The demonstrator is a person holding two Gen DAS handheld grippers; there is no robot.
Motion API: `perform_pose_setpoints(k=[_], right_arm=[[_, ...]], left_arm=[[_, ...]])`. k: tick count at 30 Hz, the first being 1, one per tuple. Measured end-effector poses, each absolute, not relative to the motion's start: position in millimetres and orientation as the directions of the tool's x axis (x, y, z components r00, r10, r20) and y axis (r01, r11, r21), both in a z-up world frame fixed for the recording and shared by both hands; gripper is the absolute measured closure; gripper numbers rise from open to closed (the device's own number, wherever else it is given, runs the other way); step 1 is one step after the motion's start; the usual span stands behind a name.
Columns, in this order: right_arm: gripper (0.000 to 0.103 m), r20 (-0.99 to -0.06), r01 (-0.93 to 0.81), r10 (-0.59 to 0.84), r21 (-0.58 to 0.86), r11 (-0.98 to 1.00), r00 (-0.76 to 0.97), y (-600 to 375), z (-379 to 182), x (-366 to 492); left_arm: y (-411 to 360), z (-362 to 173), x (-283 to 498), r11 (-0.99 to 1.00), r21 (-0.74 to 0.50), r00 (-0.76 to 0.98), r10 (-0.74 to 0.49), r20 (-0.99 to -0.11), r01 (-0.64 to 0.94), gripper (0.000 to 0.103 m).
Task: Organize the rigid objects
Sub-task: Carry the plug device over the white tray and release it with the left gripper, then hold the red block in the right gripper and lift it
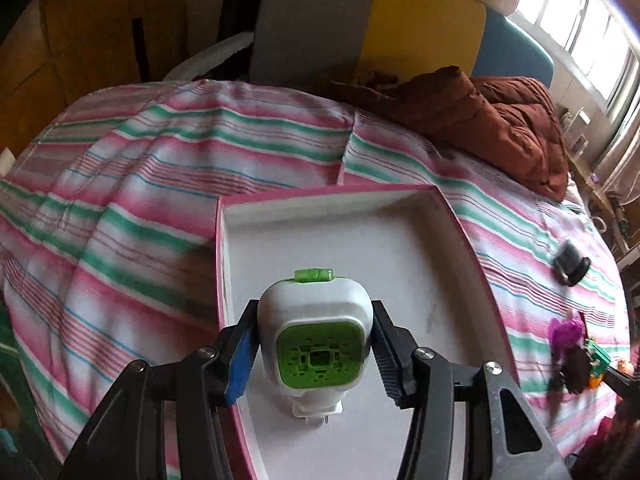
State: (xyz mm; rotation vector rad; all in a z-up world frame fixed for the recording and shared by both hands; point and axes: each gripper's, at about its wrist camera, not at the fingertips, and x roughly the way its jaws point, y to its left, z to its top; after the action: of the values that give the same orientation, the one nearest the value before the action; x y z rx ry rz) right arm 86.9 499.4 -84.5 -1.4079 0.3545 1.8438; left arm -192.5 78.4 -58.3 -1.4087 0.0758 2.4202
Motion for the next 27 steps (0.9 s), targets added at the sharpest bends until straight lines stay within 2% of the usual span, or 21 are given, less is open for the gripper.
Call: perform_pose_setpoints(k=[8, 11, 19, 27], right_arm=[[0.087, -0.905, -0.710, 0.417, -0.236, -0.663, -0.088, 500.9, -86.2, 86.6], [0.087, -0.903, -0.708, 0.421, -0.241, -0.664, -0.088, 501.0, -86.8, 86.7], [0.088, -0.897, -0.700, 0.434, -0.257, -0.666, -0.083, 498.3, -86.8, 86.6], [0.088, -0.888, -0.691, 0.453, -0.280, -0.667, -0.078, 493.2, -85.9, 85.3]], left_arm=[[82.8, -63.4, -212.6, -0.955, -0.063, -0.481, 0.202, -0.853, -0.290, 0.049], [78.9, -56.5, -210.7, -0.958, -0.074, -0.496, 0.209, -0.843, -0.278, 0.040], [64.7, -16.7, -162.3, -0.964, -0.084, -0.595, 0.222, -0.772, -0.251, 0.040], [67.6, 4.8, -85.0, -0.951, -0.071, -0.644, 0.257, -0.721, -0.300, 0.040]])
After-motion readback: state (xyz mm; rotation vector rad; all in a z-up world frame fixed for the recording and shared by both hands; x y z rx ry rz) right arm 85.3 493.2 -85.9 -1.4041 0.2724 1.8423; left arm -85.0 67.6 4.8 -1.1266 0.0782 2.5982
